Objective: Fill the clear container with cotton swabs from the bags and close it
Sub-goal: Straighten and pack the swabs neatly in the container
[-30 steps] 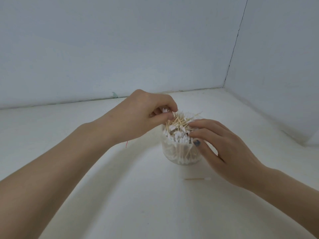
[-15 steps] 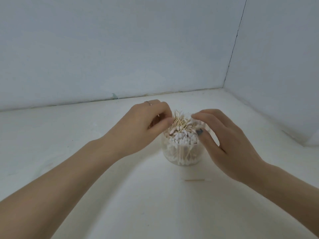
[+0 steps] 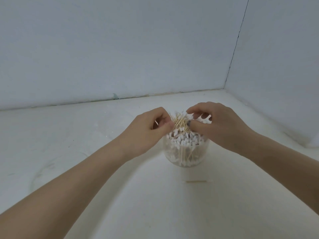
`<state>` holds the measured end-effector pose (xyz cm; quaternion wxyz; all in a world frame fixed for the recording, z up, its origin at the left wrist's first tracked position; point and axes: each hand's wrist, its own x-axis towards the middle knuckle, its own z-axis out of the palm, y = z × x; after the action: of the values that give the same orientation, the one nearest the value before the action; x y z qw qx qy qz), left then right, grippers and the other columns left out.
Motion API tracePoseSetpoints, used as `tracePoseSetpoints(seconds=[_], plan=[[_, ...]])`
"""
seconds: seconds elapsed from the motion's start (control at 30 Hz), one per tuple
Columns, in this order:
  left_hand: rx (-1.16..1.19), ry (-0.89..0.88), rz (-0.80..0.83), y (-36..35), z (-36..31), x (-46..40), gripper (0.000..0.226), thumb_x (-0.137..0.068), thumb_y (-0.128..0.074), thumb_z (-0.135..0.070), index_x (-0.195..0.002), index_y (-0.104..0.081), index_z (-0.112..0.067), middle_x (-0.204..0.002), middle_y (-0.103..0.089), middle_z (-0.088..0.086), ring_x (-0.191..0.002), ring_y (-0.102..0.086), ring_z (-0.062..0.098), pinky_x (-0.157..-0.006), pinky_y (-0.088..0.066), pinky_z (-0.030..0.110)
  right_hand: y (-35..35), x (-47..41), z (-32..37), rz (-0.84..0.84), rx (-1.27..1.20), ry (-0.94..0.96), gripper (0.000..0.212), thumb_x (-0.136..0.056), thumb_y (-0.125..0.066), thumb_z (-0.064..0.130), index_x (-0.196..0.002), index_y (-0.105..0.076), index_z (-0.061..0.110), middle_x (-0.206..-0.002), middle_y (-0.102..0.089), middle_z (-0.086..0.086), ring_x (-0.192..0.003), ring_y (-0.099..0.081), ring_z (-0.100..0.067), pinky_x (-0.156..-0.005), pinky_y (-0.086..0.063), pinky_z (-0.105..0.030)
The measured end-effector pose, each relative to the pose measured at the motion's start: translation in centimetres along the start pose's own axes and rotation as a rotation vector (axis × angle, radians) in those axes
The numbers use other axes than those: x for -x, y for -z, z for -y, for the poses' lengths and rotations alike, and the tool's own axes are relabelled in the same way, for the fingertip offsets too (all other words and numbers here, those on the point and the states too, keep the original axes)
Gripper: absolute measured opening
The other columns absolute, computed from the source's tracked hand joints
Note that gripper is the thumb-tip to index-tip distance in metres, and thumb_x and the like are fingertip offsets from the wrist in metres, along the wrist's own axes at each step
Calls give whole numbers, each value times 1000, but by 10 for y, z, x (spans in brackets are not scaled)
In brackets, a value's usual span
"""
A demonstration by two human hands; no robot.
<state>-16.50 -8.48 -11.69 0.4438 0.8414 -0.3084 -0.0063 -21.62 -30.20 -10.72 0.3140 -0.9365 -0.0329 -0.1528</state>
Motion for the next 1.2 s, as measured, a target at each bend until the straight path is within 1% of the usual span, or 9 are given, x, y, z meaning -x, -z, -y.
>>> tracePoseSetpoints(seconds=[0.13, 0.27, 0.4, 0.5, 0.6, 0.77, 0.93, 1.07, 1.2], plan=[[-79, -41, -16, -1, -3, 0, 14, -91, -73, -24, -90, -60, -23, -77, -50, -7, -60, -42, 3, -59, -37, 13, 3, -8, 0, 74, 1, -11, 32, -87, -65, 46, -119, -66, 41, -104, -62, 18, -100, -51, 4, -79, -35, -18], [-123, -21, -187, 2, -10, -6, 15, -100, -58, -38, -104, -54, -24, -82, -54, -2, -66, -46, 7, -62, -39, 19, 6, -13, 2, 100, 15, 16, 29, -86, -64, 51, -113, -69, 42, -98, -62, 16, -94, -54, -2, -79, -39, -22], [-246, 179, -47, 6, -4, -12, 36, -107, -39, -48, -129, -47, -20, -93, -63, 0, -85, -58, 11, -70, -43, 29, 2, -17, 3, 65, -15, 18, 22, -85, -67, 54, -102, -69, 40, -89, -62, 14, -78, -53, 5, -71, -37, -20], [-207, 153, -3, 2, -4, -15, 27, -108, -40, -43, -116, -54, -21, -80, -65, -4, -73, -60, 15, -61, -42, 22, -4, -22, 6, 67, -32, -4, 21, -86, -65, 58, -98, -69, 42, -86, -66, 12, -64, -53, 8, -64, -36, -19], [-236, 96, -24, -1, -6, -22, 24, -107, -43, -40, -103, -56, -20, -75, -60, -8, -67, -55, 12, -57, -37, 26, -8, -23, 9, 55, -36, 18, 8, -89, -66, 45, -85, -70, 40, -82, -65, 13, -60, -52, 6, -62, -35, -18], [-238, 33, -72, 0, -3, -31, 22, -105, -49, -38, -91, -56, -22, -68, -57, -7, -59, -48, 7, -54, -36, 20, -6, -21, 9, 7, -86, 36, 7, -88, -71, 31, -81, -71, 30, -61, -57, 29, -59, -52, 3, -57, -36, -8], [-245, 7, -35, 2, -9, -36, 14, -103, -52, -29, -93, -59, -21, -76, -62, -10, -60, -50, 1, -54, -38, 13, 6, -27, 11, 46, -144, 11, 10, -84, -77, 26, -76, -71, 26, -58, -58, 21, -54, -51, 2, -56, -38, -8], [-247, 84, 60, 4, -18, -35, 27, -105, -45, -45, -105, -62, -24, -87, -63, -12, -73, -55, 0, -61, -38, 19, 22, -30, 14, 108, -247, -30, 4, -86, -75, 14, -82, -74, 14, -61, -65, 1, -51, -57, -5, -58, -47, -17], [-198, 116, 62, 4, -25, -31, 36, -106, -37, -52, -102, -58, -24, -87, -62, -10, -77, -54, 3, -67, -37, 25, 34, -29, 16, 107, -331, -33, 1, -86, -74, 9, -86, -74, 8, -63, -67, -5, -53, -59, -10, -58, -49, -16]])
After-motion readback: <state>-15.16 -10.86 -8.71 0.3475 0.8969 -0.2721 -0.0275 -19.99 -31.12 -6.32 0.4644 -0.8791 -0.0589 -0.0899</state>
